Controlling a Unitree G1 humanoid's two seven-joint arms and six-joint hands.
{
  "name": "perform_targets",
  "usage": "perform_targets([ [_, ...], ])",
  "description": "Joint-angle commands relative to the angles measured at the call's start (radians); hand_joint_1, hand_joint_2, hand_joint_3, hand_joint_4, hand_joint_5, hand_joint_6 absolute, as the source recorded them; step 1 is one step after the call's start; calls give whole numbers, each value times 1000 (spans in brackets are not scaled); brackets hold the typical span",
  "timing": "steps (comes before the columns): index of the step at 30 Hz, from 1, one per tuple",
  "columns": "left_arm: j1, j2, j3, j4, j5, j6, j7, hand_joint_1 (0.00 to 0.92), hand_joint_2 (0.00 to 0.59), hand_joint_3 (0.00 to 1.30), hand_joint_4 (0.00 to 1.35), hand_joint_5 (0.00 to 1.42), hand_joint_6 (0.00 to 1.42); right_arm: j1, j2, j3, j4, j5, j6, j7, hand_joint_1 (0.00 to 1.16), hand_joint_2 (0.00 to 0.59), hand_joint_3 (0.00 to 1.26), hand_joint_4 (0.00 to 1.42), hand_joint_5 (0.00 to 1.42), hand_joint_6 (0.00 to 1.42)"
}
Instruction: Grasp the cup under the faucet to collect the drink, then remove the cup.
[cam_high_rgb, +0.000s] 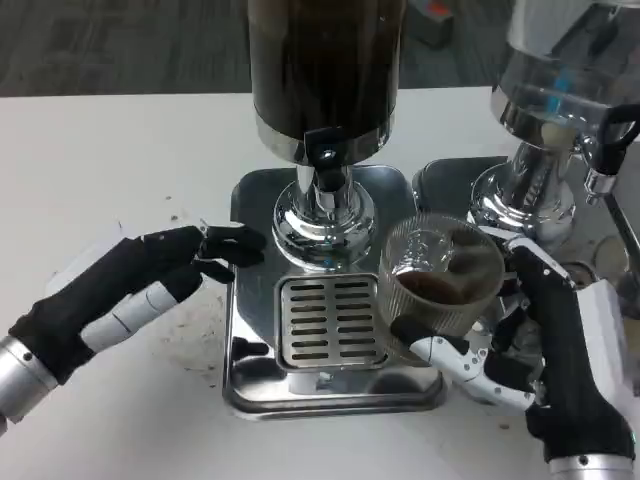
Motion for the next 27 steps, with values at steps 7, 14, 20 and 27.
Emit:
perform_targets([
  [7,78,32,-21,-96,38,-65,26,0,105,345,331,282,394,47,7,-11,-98,5,-17,6,841,188,572,653,838,1132],
  [14,128,47,-26,-167,39,-81,35,0,105,341,324,280,390,74,7,-9,-129,6,-18,19,840,188,572,653,838,1134],
  [20,164,61,-30,-204,44,-93,43,0,105,340,320,273,387,98,10,-9,-151,3,-23,20,846,190,572,653,842,1134],
  [27,201,82,-35,-245,83,-154,69,0,105,306,283,244,358,129,9,-6,-182,1,-24,26,850,191,579,653,844,1134],
])
